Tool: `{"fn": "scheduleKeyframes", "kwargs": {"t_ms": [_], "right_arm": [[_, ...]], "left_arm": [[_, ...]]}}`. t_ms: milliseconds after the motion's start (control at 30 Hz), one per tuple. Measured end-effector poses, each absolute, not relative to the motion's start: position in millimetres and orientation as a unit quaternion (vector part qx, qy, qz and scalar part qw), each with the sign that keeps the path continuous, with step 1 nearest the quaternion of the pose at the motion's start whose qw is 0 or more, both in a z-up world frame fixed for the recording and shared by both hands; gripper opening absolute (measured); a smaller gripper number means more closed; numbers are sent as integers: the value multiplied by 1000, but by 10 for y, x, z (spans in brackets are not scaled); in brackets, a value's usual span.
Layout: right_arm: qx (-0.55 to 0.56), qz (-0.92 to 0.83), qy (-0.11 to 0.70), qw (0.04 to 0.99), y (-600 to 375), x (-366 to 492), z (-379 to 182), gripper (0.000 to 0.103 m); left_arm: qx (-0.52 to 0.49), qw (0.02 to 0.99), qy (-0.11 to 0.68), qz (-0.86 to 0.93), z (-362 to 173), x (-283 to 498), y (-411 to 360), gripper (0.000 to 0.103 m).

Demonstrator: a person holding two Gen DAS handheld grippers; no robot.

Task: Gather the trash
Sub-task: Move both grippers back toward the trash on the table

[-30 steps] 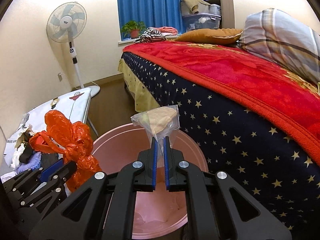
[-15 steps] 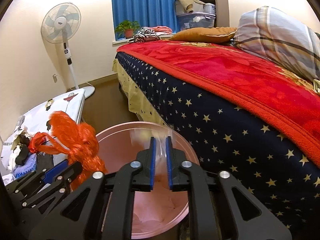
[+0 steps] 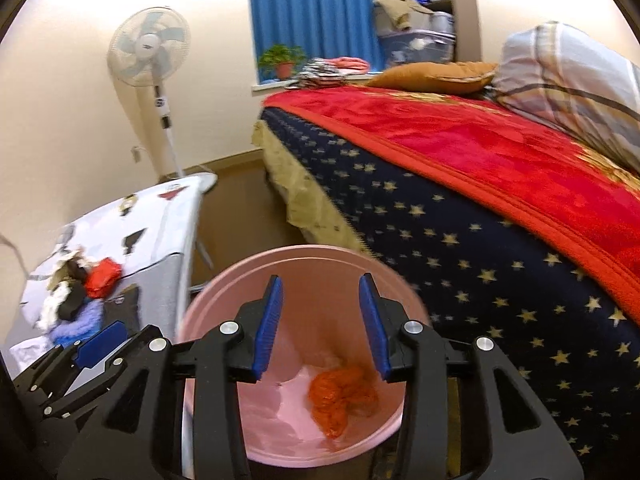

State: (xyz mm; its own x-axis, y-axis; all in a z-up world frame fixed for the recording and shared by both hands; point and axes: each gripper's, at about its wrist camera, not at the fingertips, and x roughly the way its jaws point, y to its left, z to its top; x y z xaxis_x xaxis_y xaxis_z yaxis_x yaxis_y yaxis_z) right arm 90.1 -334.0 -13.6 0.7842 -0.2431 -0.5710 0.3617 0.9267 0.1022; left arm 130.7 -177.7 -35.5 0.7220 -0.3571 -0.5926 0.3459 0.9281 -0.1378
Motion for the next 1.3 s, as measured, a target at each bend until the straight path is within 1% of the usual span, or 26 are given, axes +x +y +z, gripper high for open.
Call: {"fn": "scheduleKeyframes", "kwargs": {"t_ms": [433,900,933,1067,1100,1233,1300], "right_arm": [[110,-56,295,948,-2719,1036,-85,40],[109,22,345,932,-2105,1465,-347,40],[107,26,349,931,-2071,1493,-366,43],[99,49,365,924,-1938,1612,-452,58],[97,51,369,923,-1907,1647,-469,60],[82,63,385,917,-1773,1790,-553,81],[77,66,395,913,-1716,1857,-600,82]], "left_arm": [[-54,953,296,-21,-245,1158,-888,42],[-66,955,277,77,-208,1011,-318,42],[-67,955,277,83,-209,1012,-288,42],[-71,951,282,106,-246,1028,-193,42],[-73,950,283,113,-253,1024,-167,42],[-74,946,284,137,-260,1010,-83,43],[-78,943,285,150,-267,1014,-19,43]]}}
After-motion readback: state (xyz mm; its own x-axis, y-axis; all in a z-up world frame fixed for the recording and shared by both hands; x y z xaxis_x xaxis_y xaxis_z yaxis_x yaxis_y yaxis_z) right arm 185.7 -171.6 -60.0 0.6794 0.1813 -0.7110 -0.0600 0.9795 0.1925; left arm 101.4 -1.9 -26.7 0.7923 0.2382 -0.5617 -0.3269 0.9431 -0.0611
